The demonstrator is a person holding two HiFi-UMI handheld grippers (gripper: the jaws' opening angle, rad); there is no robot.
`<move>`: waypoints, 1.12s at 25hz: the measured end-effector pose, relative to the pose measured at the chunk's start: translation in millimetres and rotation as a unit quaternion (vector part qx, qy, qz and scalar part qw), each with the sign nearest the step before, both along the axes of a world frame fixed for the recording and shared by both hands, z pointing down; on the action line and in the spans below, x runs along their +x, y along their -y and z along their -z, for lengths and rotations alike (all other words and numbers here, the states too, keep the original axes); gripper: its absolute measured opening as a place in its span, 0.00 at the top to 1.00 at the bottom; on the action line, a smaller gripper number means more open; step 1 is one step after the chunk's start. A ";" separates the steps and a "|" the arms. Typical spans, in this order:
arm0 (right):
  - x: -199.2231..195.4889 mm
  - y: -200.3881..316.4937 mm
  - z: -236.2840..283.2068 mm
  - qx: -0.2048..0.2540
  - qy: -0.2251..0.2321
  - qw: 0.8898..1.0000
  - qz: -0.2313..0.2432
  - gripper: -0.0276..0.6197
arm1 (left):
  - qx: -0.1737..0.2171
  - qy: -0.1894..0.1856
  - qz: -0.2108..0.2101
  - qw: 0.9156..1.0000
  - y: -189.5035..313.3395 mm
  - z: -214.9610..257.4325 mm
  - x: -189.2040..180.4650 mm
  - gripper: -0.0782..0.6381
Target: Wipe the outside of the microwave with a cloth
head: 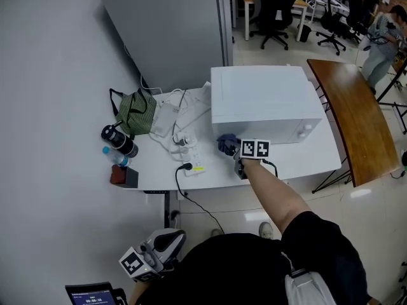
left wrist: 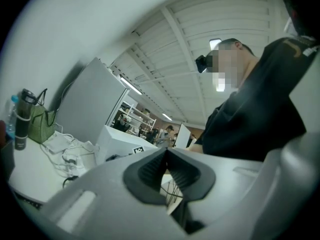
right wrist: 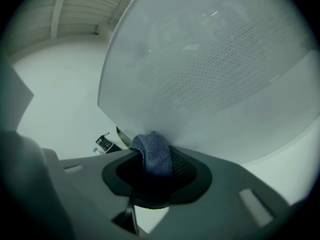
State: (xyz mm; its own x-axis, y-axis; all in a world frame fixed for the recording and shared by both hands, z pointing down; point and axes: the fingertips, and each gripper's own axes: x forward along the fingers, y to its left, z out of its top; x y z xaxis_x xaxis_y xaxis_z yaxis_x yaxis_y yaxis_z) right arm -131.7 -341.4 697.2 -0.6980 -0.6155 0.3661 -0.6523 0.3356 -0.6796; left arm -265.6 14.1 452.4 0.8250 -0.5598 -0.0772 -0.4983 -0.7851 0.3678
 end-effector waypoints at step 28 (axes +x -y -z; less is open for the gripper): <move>237.3 -58.9 -4.4 0.006 -0.006 0.999 -0.050 0.77 | 0.015 -0.017 -0.067 0.998 -0.5 20.2 158.0 0.89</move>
